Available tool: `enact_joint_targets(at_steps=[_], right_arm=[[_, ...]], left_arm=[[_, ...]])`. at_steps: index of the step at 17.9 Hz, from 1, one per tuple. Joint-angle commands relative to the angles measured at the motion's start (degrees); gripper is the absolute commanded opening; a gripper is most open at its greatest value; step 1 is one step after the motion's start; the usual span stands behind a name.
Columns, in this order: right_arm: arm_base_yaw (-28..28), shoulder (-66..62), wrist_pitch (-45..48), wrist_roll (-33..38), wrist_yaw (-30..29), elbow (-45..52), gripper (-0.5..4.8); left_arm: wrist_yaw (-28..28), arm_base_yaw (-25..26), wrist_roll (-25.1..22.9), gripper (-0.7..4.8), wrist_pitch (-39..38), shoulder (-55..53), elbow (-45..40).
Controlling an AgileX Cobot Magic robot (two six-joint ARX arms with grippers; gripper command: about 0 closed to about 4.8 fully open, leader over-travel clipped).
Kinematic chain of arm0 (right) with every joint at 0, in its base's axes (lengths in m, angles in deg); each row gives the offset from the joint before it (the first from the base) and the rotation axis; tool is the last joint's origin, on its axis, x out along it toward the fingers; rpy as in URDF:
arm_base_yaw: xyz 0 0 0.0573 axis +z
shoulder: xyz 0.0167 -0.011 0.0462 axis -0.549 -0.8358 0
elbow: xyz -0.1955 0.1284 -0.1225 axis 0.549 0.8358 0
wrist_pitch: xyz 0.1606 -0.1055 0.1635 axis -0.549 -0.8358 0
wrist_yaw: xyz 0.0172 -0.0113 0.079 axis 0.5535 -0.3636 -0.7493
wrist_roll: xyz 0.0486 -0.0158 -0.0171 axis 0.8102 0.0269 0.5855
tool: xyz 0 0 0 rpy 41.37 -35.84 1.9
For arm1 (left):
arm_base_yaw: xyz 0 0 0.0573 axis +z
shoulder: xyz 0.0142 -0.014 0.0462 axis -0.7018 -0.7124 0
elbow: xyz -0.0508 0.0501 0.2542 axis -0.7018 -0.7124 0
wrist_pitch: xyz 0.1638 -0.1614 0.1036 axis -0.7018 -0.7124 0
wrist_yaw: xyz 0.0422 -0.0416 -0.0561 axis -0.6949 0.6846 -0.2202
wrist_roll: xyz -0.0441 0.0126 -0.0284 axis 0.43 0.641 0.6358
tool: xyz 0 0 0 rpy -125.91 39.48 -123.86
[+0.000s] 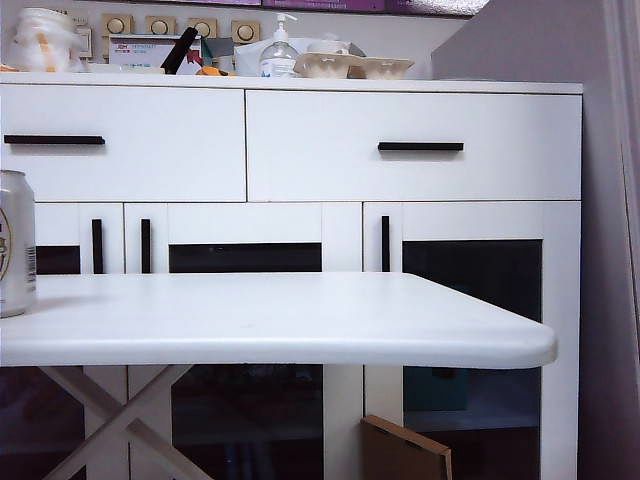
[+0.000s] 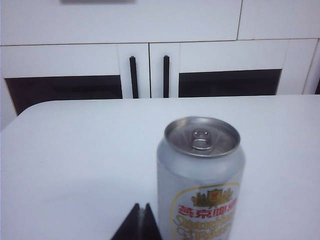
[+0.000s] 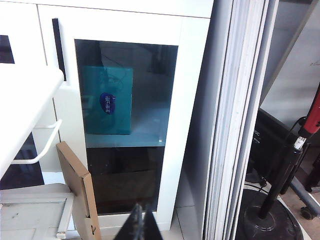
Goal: Pick up a can of beer from the white table, open the left drawer, place the beer inside the drawer, and finally close the drawer.
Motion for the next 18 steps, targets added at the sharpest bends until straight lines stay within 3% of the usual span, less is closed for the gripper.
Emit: enact_joint_targets(at_steps=[1,5,7,8,9,12,18], right_arm=[[0.1,0.1,0.8,0.8,0.1,0.0,-0.05],[0.1,0.1,1.9,2.2,-0.2,-0.2,-0.05],[0.1,0.1,1.6,11.0,-0.1,-3.6,-0.05],[0.1,0.1,1.1,11.9,-0.1,-5.9,-0.05],[0.1,0.0,0.7,12.0,-0.1,-8.4,-0.05],[0.2,-2.6,-5.7,12.1,-0.4,-21.0,-0.05],[0.2,-20.0,-10.1,12.1,-12.0,-43.9,-0.05]], left_arm=[[0.0,-0.1,0.0,-0.06,0.6,0.0,0.1],[0.0,-0.1,0.0,-0.06,0.7,0.0,0.2],[-0.2,-0.1,1.4,-0.06,0.6,0.0,2.3],[-1.0,-0.1,4.2,-0.06,0.3,-0.3,4.0],[-2.4,-0.1,6.4,-0.06,-1.7,-0.3,6.4],[-5.5,-0.1,6.8,-0.06,-9.9,-3.3,16.5],[-4.6,-0.1,6.8,-0.06,-15.2,-20.1,36.0]])
